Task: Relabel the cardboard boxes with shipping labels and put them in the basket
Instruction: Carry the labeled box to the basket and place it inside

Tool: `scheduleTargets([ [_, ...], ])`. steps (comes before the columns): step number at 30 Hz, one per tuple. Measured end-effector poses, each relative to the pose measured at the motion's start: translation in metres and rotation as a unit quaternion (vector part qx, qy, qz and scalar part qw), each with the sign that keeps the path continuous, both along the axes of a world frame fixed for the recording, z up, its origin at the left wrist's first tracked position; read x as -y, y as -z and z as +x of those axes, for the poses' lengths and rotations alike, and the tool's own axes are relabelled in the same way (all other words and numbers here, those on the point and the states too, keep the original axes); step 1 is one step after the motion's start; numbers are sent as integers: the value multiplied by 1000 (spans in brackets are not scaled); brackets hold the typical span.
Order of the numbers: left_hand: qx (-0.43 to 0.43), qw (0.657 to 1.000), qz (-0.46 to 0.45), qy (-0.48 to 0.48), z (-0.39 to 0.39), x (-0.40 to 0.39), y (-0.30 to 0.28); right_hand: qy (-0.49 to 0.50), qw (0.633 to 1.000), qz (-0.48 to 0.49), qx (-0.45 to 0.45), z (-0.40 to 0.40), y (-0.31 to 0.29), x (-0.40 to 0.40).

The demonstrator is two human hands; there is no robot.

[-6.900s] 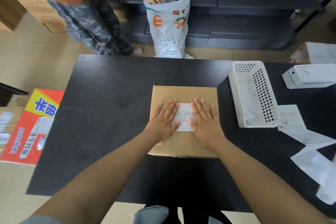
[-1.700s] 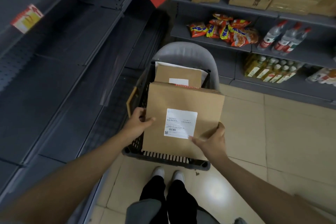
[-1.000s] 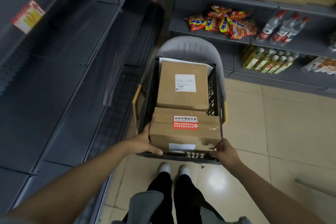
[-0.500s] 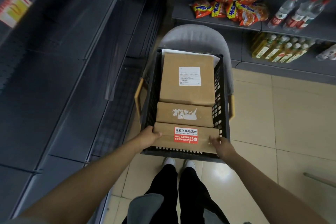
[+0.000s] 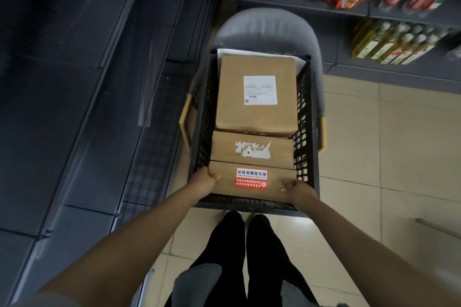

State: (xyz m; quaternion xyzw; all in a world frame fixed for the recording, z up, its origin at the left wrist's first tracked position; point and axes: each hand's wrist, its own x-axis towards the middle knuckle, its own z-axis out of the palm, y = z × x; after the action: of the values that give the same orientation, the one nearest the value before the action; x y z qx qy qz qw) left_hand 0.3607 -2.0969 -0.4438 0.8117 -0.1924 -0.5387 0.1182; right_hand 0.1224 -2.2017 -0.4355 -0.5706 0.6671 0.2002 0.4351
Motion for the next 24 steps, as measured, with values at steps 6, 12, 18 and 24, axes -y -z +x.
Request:
scheduleTargets([
  [6,-3,1000,9,9,1,1,4,5,1000,10,-8,1,5,2],
  [12,12,999,3,32,-2,-2,7,-6,1000,12,-15,1,10,3],
  [18,20,999,4,32,-3,1,9,2,999,40,13,3,8,8],
  [24,36,999,-6,24,-6,5,4,-4,999,27,22,3,4,8],
])
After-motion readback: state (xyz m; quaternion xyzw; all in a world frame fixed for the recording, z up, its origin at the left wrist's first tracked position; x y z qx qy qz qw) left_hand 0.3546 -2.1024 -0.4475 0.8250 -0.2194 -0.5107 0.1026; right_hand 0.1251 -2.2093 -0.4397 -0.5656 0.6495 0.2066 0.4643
